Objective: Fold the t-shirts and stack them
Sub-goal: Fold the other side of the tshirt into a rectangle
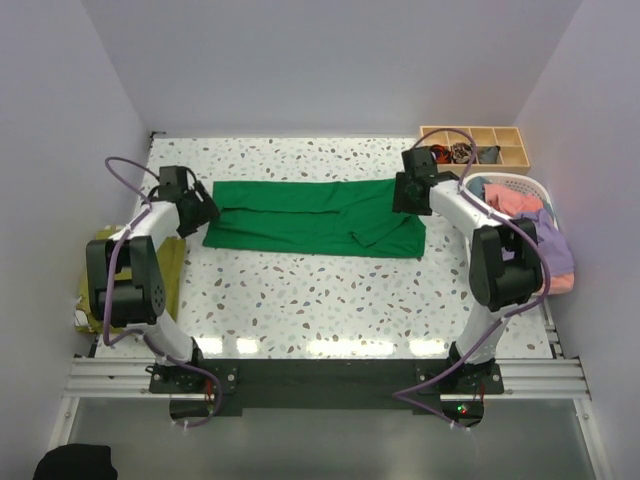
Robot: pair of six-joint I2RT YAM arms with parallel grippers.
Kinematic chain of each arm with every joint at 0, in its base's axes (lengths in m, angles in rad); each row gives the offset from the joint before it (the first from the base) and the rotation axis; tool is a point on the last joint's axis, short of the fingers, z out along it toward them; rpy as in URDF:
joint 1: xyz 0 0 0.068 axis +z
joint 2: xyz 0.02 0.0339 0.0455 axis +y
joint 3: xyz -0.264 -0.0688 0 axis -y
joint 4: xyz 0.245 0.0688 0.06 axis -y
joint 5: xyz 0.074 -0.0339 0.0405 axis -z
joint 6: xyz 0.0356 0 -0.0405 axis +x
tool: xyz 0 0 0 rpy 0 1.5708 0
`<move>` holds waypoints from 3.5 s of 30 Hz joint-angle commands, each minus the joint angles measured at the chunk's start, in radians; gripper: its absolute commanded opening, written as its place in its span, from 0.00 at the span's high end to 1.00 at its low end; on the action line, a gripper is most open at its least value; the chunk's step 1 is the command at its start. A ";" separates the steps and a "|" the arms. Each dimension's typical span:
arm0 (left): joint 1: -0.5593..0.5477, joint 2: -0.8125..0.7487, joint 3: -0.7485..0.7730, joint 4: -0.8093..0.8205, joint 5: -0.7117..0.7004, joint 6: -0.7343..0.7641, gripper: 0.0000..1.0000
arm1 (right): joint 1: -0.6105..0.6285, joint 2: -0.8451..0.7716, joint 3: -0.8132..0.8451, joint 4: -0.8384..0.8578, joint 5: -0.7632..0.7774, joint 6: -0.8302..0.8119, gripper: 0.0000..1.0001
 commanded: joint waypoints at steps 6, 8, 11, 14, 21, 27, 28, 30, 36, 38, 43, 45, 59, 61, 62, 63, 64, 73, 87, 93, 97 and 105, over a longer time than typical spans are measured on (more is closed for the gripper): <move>-0.002 -0.103 -0.042 0.217 0.274 0.022 0.24 | -0.005 -0.169 -0.037 0.037 -0.001 -0.005 0.42; -0.013 -0.070 -0.042 0.237 0.346 0.014 0.24 | -0.005 -0.178 -0.057 0.034 -0.057 0.011 0.42; -0.046 -0.018 -0.034 0.271 0.384 -0.003 0.25 | -0.005 -0.188 -0.103 0.054 -0.129 0.042 0.42; -0.077 0.027 -0.034 0.314 0.404 -0.023 0.26 | -0.005 -0.174 -0.132 0.080 -0.257 0.080 0.43; -0.094 0.069 -0.052 0.355 0.372 -0.037 0.28 | 0.009 -0.149 -0.224 0.216 -0.495 0.183 0.44; -0.096 0.056 -0.091 0.263 0.245 -0.021 0.28 | 0.039 -0.085 -0.209 0.226 -0.547 0.209 0.44; -0.096 0.053 -0.103 0.254 0.233 -0.017 0.28 | 0.044 -0.080 -0.207 0.226 -0.552 0.219 0.44; -0.096 0.046 -0.117 0.226 0.200 -0.014 0.28 | 0.059 -0.071 -0.198 0.214 -0.536 0.226 0.44; -0.096 0.001 -0.161 0.214 0.156 -0.012 0.28 | 0.089 -0.089 -0.227 0.189 -0.513 0.245 0.44; -0.096 -0.007 -0.164 0.215 0.151 -0.012 0.27 | 0.096 -0.094 -0.237 0.189 -0.507 0.248 0.44; -0.094 0.000 -0.149 0.218 0.162 -0.013 0.27 | 0.108 -0.106 -0.255 0.174 -0.501 0.271 0.44; -0.096 0.001 -0.146 0.220 0.167 -0.012 0.27 | 0.113 -0.112 -0.270 0.192 -0.496 0.275 0.44; -0.094 0.010 -0.154 0.226 0.183 -0.003 0.27 | 0.116 -0.045 -0.270 0.299 -0.495 0.277 0.47; -0.096 0.013 -0.154 0.226 0.185 -0.003 0.27 | 0.116 -0.028 -0.252 0.281 -0.487 0.269 0.48; -0.096 0.015 -0.154 0.228 0.186 -0.001 0.27 | 0.116 -0.024 -0.246 0.276 -0.484 0.265 0.49; -0.096 0.015 -0.152 0.228 0.190 -0.001 0.27 | 0.116 -0.025 -0.247 0.279 -0.483 0.260 0.53; -0.096 0.015 -0.152 0.225 0.188 0.002 0.27 | 0.116 -0.027 -0.250 0.284 -0.480 0.262 0.57; -0.094 0.021 -0.152 0.228 0.193 0.000 0.27 | 0.116 -0.065 -0.217 0.270 -0.450 0.231 1.00; -0.094 0.035 -0.160 0.234 0.208 0.005 0.27 | 0.116 0.155 0.148 0.177 -0.395 0.153 0.98; -0.096 0.029 -0.168 0.235 0.213 0.005 0.27 | 0.113 0.243 0.265 0.144 -0.385 0.125 0.80; -0.096 0.024 -0.169 0.237 0.214 0.006 0.27 | 0.110 0.123 0.175 0.131 -0.329 0.116 0.46; -0.094 0.036 -0.175 0.255 0.245 -0.003 0.27 | 0.113 -0.043 -0.084 0.158 -0.381 0.202 0.46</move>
